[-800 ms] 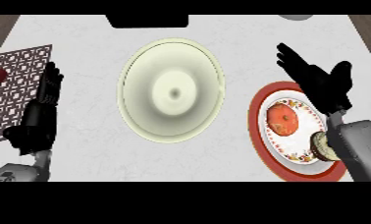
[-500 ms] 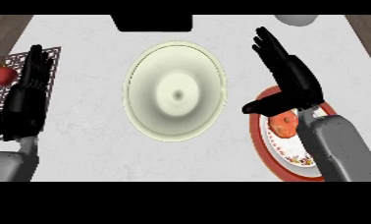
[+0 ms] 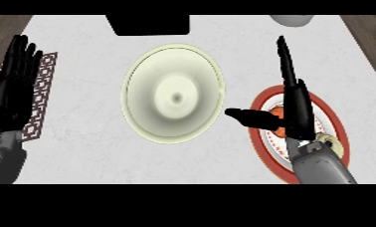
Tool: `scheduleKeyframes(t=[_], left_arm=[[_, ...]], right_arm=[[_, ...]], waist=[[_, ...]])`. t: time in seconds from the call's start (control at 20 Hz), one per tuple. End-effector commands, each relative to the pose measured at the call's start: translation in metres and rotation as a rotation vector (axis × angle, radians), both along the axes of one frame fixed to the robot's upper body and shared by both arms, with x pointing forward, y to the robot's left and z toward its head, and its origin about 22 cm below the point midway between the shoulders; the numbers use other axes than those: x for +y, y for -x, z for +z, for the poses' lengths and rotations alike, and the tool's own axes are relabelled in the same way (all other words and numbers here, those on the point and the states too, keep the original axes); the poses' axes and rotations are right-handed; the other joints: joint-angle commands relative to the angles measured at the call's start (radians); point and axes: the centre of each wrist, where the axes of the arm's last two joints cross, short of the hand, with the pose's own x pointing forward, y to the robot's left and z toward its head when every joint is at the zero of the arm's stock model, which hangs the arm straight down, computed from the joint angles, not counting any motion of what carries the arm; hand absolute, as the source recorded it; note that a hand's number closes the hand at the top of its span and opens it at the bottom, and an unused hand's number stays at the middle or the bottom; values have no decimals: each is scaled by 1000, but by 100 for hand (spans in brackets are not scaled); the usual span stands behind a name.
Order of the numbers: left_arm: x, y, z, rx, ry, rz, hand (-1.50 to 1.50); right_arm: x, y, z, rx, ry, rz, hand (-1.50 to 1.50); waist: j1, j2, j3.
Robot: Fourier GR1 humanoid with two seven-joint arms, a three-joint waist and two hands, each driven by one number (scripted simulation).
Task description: Pick the squash from the plate and place it in the bowl
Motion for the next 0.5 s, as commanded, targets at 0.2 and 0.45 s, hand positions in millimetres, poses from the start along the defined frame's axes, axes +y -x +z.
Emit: scheduleKeyframes(t=[0.2, 0.45], left_arm=[[8, 5, -4, 10, 16, -15, 0], [20, 7, -5, 9, 13, 12, 0]], right_arm=[[-9, 53, 10, 69, 307, -200, -150], [-16, 75, 54, 286, 450, -243, -150]], waist=[[-16, -3, -2], [-30, -8, -5]])
